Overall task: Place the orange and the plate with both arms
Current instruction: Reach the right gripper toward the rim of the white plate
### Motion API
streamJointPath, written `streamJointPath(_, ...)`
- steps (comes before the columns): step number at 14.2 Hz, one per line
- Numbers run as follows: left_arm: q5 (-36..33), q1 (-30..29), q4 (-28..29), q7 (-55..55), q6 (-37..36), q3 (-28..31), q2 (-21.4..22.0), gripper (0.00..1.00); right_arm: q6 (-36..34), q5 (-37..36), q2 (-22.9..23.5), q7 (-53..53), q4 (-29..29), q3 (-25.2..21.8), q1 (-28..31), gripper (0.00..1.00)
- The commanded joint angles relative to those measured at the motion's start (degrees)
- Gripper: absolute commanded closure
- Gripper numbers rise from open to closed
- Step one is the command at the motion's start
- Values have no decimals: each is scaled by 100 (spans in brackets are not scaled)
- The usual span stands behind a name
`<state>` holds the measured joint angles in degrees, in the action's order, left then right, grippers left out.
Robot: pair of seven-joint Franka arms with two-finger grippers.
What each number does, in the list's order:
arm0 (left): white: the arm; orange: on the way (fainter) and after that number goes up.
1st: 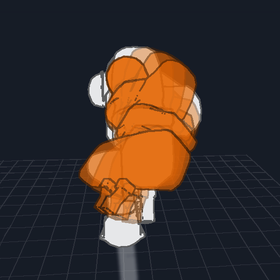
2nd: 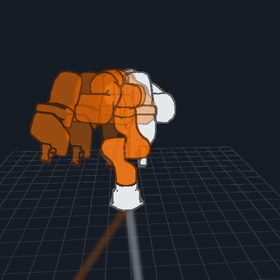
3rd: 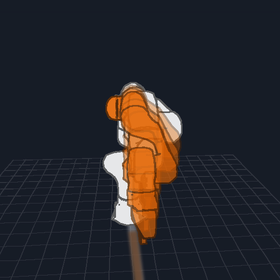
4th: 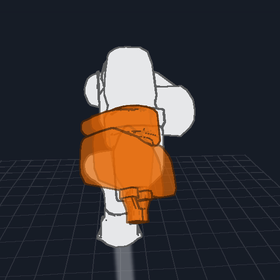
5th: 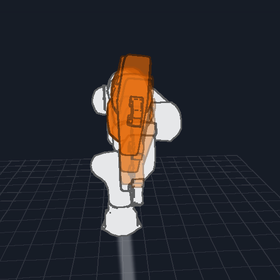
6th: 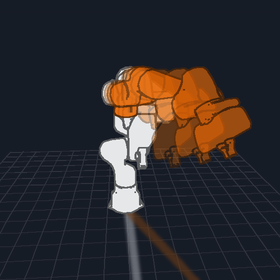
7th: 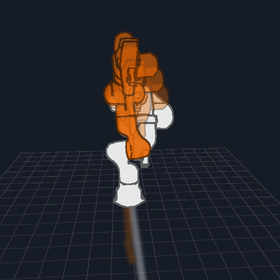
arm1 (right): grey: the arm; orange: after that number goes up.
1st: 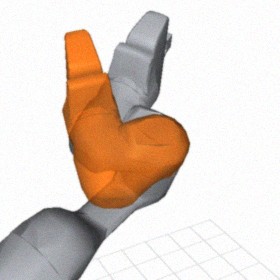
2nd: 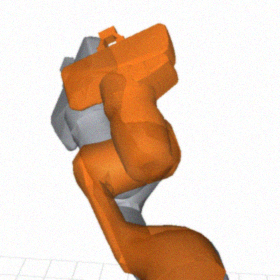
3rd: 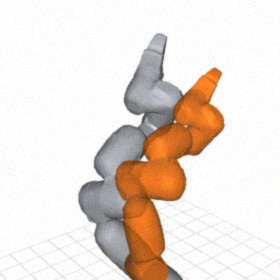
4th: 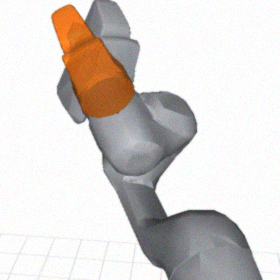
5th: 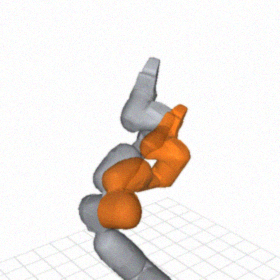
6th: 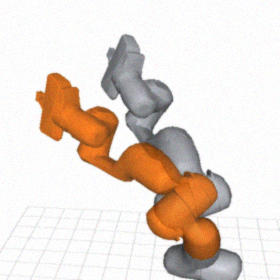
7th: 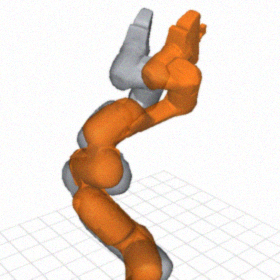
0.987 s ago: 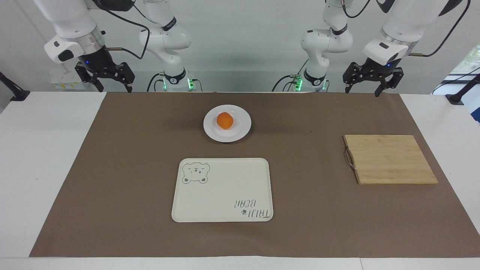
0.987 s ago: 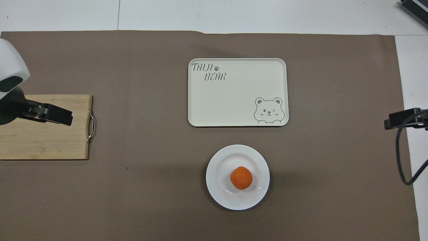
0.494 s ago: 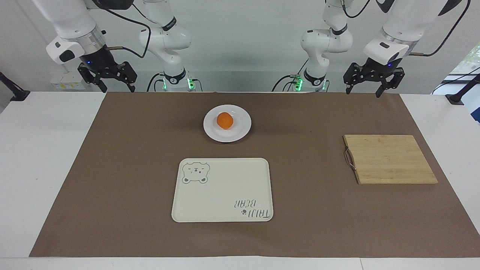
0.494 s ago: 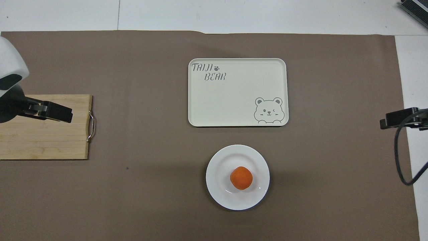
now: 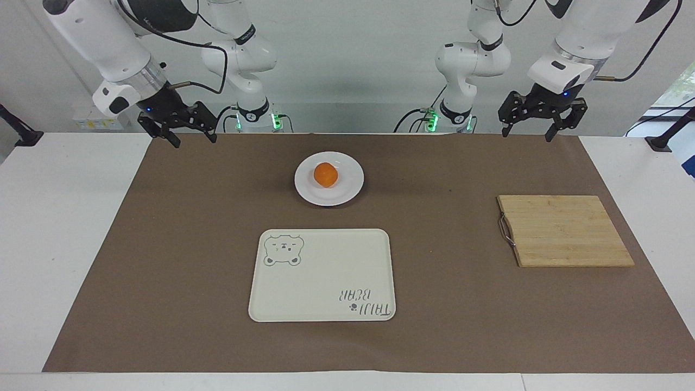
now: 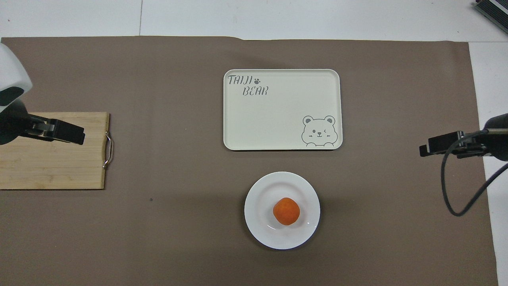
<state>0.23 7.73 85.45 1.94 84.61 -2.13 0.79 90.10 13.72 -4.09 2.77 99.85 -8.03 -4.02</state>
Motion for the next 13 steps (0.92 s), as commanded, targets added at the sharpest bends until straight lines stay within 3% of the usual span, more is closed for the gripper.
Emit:
streamJointPath(1,-93,-122,112,-18,109,-68,97,0,201,587,-136,302,455,12,77,0)
streamJointPath(5,-93,-131,112,-27,100,-68,97,0,815,1307,-75,495,1157,30,-160,0)
streamJointPath(9,-93,-131,121,-27,38,-68,105,0,1711,2081,75,1452,2133,30,-450,0)
streamJointPath(13,-93,-131,121,-27,38,-68,105,0,2080,2740,75,1900,2844,30,-600,0)
